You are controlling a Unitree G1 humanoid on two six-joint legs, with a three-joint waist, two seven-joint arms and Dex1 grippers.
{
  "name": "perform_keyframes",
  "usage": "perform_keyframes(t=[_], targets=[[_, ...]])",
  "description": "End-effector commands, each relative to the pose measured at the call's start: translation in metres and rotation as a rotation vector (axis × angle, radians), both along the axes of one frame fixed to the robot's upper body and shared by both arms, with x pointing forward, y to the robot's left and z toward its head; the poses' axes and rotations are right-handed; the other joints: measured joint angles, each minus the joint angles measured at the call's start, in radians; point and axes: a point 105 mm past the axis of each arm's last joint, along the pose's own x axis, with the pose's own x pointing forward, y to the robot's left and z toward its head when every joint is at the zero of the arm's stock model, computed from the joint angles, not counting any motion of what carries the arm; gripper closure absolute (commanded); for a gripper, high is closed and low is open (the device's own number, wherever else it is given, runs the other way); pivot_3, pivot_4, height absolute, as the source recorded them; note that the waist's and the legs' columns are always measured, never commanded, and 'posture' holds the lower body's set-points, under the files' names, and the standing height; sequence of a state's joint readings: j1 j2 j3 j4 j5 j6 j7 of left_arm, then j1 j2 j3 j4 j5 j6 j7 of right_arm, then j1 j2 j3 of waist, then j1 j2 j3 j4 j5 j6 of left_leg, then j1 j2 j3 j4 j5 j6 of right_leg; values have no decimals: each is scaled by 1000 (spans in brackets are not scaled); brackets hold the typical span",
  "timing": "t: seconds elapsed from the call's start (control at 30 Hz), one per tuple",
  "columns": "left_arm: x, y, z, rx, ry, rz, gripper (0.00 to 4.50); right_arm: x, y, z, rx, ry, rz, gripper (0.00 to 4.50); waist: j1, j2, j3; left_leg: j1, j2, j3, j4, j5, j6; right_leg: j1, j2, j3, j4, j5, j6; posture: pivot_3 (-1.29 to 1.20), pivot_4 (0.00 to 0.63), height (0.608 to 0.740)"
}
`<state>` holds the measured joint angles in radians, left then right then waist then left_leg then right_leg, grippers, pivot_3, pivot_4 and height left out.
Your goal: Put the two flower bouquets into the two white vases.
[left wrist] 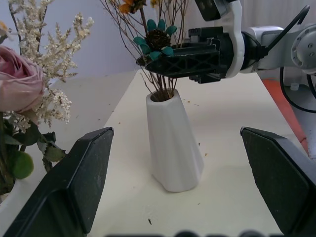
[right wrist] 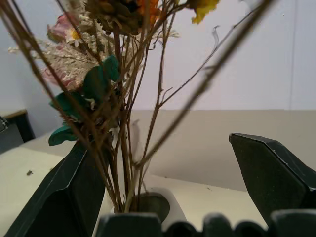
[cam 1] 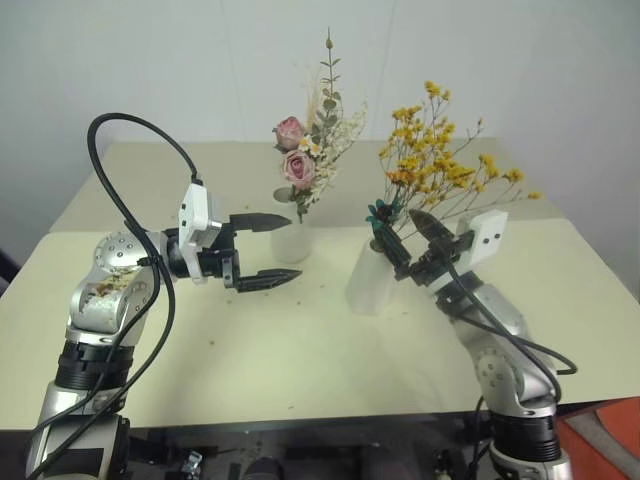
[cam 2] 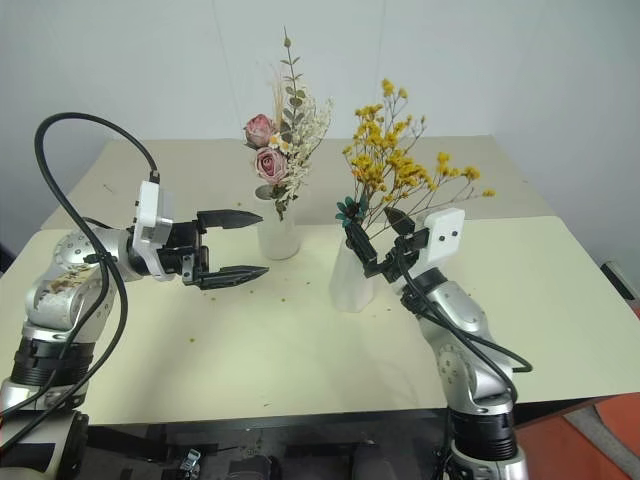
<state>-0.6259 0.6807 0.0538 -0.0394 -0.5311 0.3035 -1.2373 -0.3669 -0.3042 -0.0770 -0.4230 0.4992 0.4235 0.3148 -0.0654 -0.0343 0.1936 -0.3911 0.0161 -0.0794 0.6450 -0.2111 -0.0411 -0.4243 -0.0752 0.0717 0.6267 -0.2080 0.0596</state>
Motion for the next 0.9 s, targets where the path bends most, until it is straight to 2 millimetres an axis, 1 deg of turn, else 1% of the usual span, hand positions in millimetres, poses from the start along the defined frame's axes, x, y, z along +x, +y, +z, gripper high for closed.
perform_keyframes(t=[0.03,0.13,0.27,0.33,0.43,0.5,0.63,0.8,0.83,0.9], targets=[[-4,0,8,5,-45,-17,0,-27,4,14,-113,-54,104,42,3,0,0,0,0,0,0,0,0,0,0,0,0,0,0,0,150,740],[-7,2,5,19,-33,-31,0,-38,5,13,-220,-39,167,42,5,0,0,0,0,0,0,0,0,1,0,0,-1,0,0,0,150,740],[-5,4,3,29,-31,-17,0,-44,-3,0,-417,108,226,42,7,0,0,1,0,0,0,0,0,1,0,0,0,0,0,0,150,740],[-4,4,4,28,-30,-19,0,-43,-6,-2,-447,141,230,42,8,0,0,1,0,0,0,0,0,1,0,0,0,0,0,0,150,740],[-5,3,2,41,-31,-14,0,-33,-17,-4,-444,209,166,42,7,0,0,0,0,0,0,0,0,1,0,0,-1,0,0,0,150,740],[-6,6,2,39,-30,-7,0,-37,-24,-5,-474,218,161,42,12,0,0,0,0,0,0,0,0,1,0,0,-1,0,0,0,150,740],[-7,13,6,32,-32,19,0,-51,-43,-12,-530,242,151,42,26,0,0,-1,0,0,0,0,0,1,-1,-1,-2,-1,1,0,150,740],[-7,27,7,74,-27,52,0,-76,-77,-5,-555,197,151,42,30,0,0,-2,-1,0,0,0,0,1,-1,-1,-3,-1,2,0,150,740],[-8,29,7,79,-25,53,0,-78,-81,-4,-564,194,149,42,30,0,0,-2,-1,0,1,0,0,1,-1,-1,-3,-1,2,0,150,740],[-9,36,10,91,-19,66,0,-82,-96,0,-584,200,116,42,25,0,0,-1,0,0,1,0,0,1,-1,-1,-2,-1,2,0,150,740]])
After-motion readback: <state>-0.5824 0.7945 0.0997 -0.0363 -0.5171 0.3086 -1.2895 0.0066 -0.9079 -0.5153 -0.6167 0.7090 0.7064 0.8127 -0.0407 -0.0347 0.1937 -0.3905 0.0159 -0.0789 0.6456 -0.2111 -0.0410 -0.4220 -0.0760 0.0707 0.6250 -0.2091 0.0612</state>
